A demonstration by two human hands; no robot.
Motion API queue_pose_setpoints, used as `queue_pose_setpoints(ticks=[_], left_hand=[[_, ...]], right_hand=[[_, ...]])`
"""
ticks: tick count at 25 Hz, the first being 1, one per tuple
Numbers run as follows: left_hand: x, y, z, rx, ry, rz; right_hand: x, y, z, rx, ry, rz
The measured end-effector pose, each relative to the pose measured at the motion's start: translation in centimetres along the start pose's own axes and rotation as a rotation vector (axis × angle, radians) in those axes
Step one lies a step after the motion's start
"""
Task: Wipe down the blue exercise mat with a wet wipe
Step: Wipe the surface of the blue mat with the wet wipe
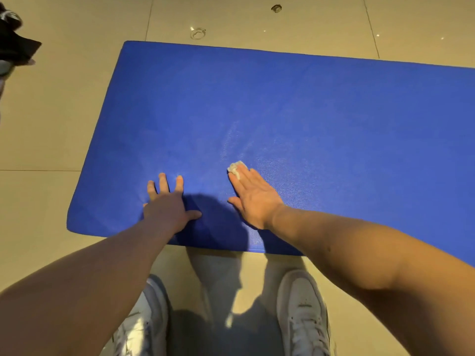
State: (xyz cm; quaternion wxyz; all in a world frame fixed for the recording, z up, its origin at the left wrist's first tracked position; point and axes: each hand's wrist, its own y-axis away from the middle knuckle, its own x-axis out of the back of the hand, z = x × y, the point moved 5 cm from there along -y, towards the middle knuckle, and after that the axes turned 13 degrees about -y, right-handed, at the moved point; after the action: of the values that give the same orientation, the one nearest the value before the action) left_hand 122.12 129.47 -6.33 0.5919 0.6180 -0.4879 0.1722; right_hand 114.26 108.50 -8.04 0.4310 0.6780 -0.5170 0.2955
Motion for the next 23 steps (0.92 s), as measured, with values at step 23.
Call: queue_pose_setpoints(ticks=[23], left_hand=[[-0.4, 3.2, 2.0, -0.033, 0.031, 0.027]], right_hand=[[2.8, 7.4, 5.5, -0.203, 0.129, 0.077]])
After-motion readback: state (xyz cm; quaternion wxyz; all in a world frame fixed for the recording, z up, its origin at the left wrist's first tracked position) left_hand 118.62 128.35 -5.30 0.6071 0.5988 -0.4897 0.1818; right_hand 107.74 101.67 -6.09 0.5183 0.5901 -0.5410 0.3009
